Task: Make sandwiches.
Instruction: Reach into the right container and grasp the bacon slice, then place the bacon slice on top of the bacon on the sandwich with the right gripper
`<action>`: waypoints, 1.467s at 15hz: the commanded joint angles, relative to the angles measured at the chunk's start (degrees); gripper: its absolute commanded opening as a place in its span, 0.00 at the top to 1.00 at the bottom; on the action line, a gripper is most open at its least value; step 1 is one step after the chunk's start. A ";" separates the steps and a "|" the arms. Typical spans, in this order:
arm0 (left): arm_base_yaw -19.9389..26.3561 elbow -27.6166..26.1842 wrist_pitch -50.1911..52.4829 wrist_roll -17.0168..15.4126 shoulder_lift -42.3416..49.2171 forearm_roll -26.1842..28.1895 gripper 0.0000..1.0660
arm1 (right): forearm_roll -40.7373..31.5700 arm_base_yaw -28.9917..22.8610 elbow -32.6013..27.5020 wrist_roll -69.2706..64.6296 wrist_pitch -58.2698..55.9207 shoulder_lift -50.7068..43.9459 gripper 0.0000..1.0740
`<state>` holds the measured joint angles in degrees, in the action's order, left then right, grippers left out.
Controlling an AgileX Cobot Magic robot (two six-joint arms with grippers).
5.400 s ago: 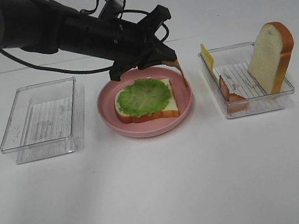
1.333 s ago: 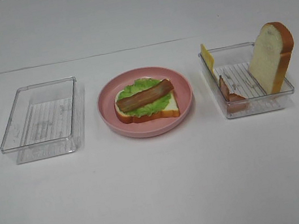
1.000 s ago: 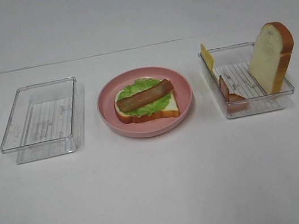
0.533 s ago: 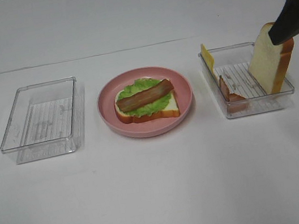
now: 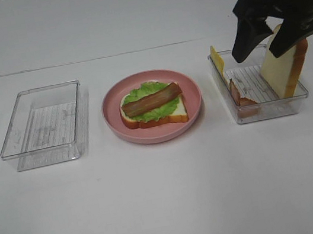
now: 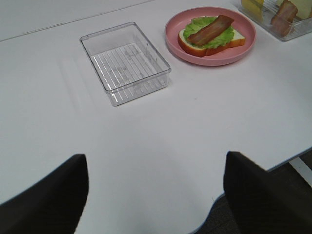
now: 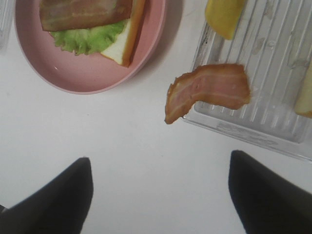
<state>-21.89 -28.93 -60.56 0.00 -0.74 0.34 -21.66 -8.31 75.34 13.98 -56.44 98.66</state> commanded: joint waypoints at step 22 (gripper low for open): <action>0.00 0.23 0.69 0.00 0.34 0.29 0.31 | -1.32 -0.40 10.49 -6.02 0.63 17.88 1.00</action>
<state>-21.89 -28.93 -60.56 0.00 -0.74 0.34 -22.52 -8.71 85.43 7.79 -55.29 117.46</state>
